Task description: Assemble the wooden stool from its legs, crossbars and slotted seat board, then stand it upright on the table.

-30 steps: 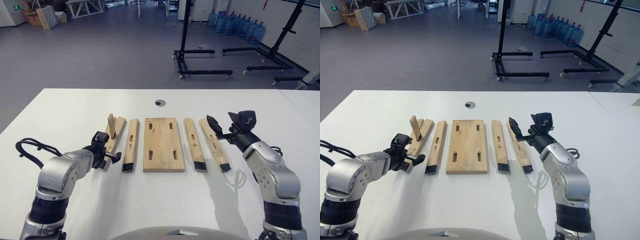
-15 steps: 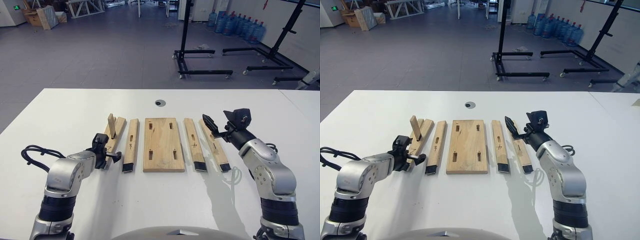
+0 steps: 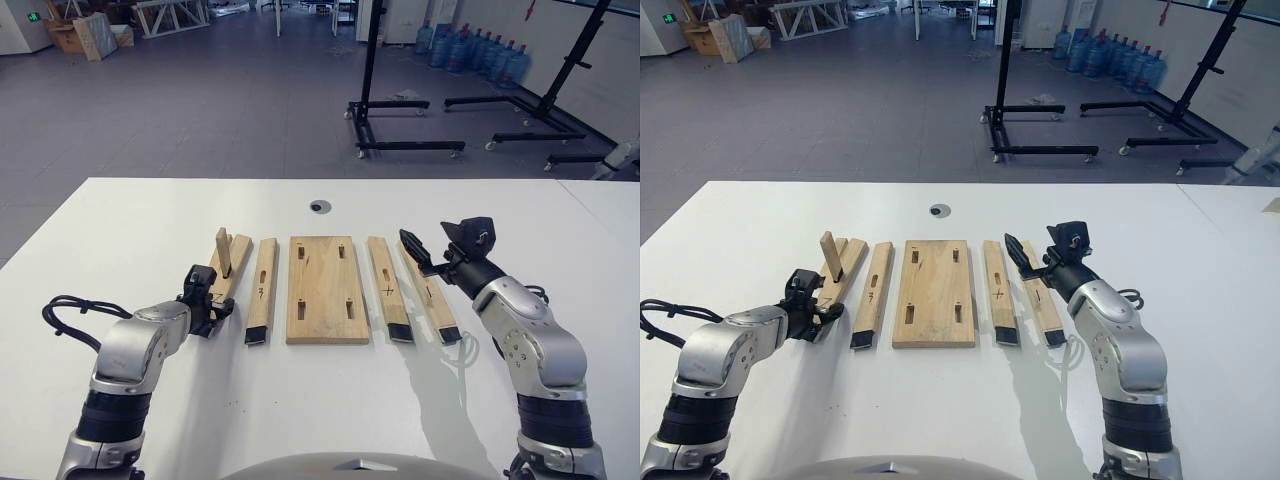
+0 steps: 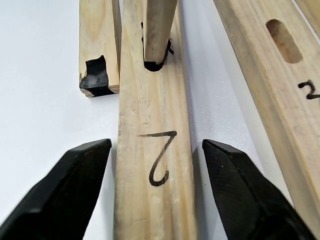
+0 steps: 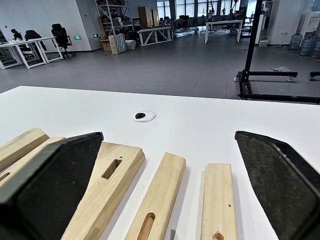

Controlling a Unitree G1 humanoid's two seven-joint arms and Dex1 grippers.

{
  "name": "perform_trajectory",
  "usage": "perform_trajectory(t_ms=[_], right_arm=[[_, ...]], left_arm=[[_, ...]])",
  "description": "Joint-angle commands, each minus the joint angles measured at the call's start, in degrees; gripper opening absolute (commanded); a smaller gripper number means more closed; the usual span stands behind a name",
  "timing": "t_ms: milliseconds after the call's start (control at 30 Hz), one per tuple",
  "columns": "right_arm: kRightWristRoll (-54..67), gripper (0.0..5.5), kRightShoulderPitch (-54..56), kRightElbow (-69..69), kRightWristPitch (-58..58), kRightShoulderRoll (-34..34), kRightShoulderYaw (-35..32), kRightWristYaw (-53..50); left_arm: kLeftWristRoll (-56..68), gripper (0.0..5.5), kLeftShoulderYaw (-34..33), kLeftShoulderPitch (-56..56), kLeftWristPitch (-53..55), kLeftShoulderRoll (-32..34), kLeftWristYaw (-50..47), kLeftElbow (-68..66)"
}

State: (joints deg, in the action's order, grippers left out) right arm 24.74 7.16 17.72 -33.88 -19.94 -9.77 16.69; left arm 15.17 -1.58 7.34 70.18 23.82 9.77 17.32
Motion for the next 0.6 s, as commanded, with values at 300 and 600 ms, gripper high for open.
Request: perform_trajectory(t_ms=[300, 600], right_arm=[[0.02, 4.88, 1.82, -0.47, -1.57, 0.07, 0.74, 0.23], [-1.13, 4.88, 1.18, -0.93, 0.41, 1.44, 1.38, -0.65]], left_arm=[[-1.27, 2.04, -0.32, -5.14, -0.36, -2.31, -0.27, -4.92], [-0.39, 2.04, 1.24, 5.06, -6.23, -3.25, 2.68, -2.02]])
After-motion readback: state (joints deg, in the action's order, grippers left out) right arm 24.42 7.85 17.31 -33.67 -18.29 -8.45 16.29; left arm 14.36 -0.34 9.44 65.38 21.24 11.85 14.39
